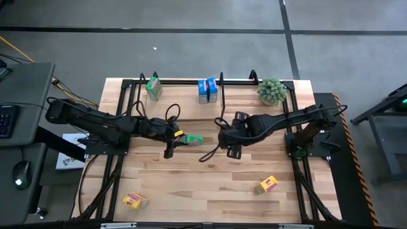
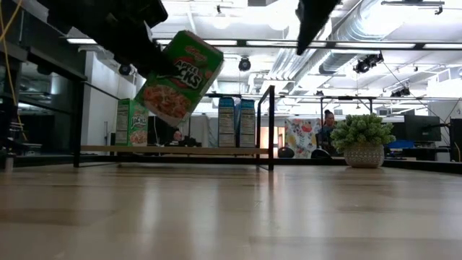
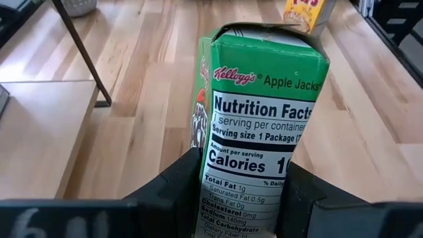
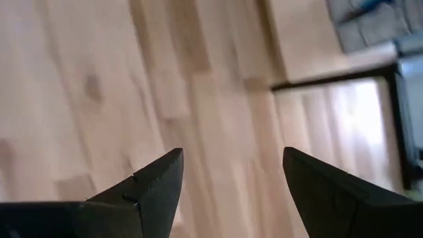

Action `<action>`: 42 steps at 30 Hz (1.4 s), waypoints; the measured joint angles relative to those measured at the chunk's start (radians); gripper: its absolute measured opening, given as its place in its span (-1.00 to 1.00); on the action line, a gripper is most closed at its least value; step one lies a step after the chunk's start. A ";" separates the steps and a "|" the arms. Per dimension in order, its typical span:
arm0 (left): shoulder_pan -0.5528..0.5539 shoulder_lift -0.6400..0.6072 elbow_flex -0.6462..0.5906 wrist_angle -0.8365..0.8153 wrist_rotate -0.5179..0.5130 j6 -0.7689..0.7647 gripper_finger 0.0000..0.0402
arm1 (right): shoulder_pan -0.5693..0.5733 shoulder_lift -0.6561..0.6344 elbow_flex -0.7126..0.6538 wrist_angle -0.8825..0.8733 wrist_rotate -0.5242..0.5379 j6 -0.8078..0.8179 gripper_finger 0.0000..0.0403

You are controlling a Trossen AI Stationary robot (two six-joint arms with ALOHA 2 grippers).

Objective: Stack cereal on shelf
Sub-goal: Put the green cereal box on the shelf aligned with the green cereal box

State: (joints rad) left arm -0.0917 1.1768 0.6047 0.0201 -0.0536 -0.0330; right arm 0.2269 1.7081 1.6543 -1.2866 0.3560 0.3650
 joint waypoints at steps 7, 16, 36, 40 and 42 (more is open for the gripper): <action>0.001 -0.057 -0.059 0.077 0.009 0.009 -0.33 | 0.058 -0.103 -0.194 -0.028 0.097 0.136 0.25; 0.000 -0.169 -0.075 0.227 0.023 0.046 -0.33 | 0.132 -0.524 -0.701 0.322 0.031 0.432 0.25; 0.000 -0.154 -0.075 0.441 -0.300 0.011 -0.33 | 0.082 -0.629 -0.917 1.276 0.246 -0.108 0.25; 0.000 -0.206 -0.075 0.362 -0.374 -0.008 -0.33 | 0.063 -0.580 -0.917 1.300 0.245 -0.104 0.25; -0.002 -0.255 -0.075 0.297 -0.413 -0.022 -0.33 | 0.061 -0.549 -0.917 1.316 0.244 -0.104 0.25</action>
State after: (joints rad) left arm -0.0940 0.9218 0.5297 0.3171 -0.4670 -0.0550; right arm 0.2874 1.1587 0.7372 0.0295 0.6001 0.2610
